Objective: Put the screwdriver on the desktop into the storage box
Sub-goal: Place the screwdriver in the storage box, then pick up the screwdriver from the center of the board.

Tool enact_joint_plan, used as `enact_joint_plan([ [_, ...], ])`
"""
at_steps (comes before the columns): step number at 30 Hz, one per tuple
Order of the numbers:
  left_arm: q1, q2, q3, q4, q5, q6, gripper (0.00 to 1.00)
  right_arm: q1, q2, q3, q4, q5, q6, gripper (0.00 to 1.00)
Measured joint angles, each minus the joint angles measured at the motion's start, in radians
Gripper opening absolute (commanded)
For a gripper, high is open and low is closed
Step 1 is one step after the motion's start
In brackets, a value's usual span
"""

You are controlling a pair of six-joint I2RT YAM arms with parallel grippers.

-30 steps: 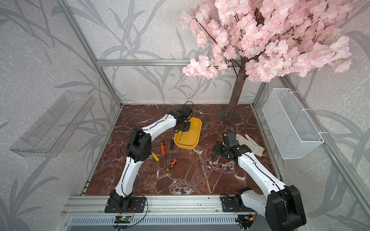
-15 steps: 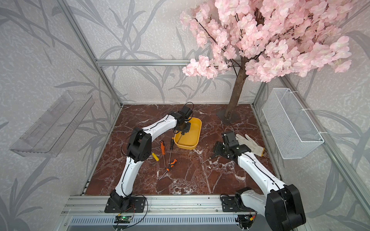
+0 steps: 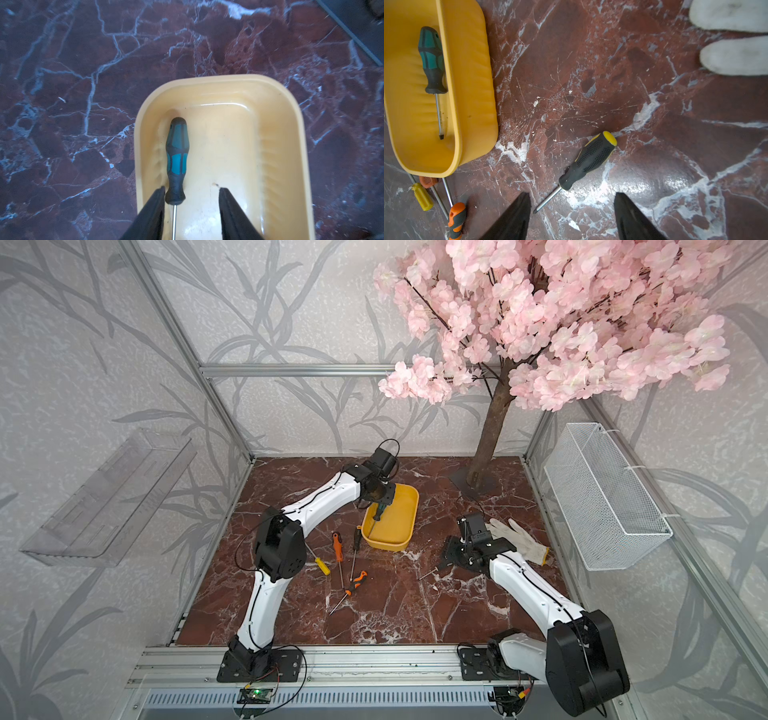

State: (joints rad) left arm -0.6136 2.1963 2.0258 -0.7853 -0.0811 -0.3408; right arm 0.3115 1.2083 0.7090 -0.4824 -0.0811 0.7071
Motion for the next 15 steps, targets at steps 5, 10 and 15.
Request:
enact_joint_plan([
  [5, 0.0, -0.153, -0.127, 0.046, -0.006, -0.034, 0.65, 0.0, 0.034, 0.006, -0.001, -0.019, -0.002, 0.62],
  [10, 0.005, -0.265, -0.279, 0.1, -0.023, -0.078, 0.7, 0.003, 0.041, 0.032, -0.007, -0.028, -0.01, 0.63],
  [15, 0.011, -0.389, -0.472, 0.151, -0.044, -0.12, 0.75, 0.009, 0.041, 0.061, -0.021, -0.03, -0.022, 0.64],
])
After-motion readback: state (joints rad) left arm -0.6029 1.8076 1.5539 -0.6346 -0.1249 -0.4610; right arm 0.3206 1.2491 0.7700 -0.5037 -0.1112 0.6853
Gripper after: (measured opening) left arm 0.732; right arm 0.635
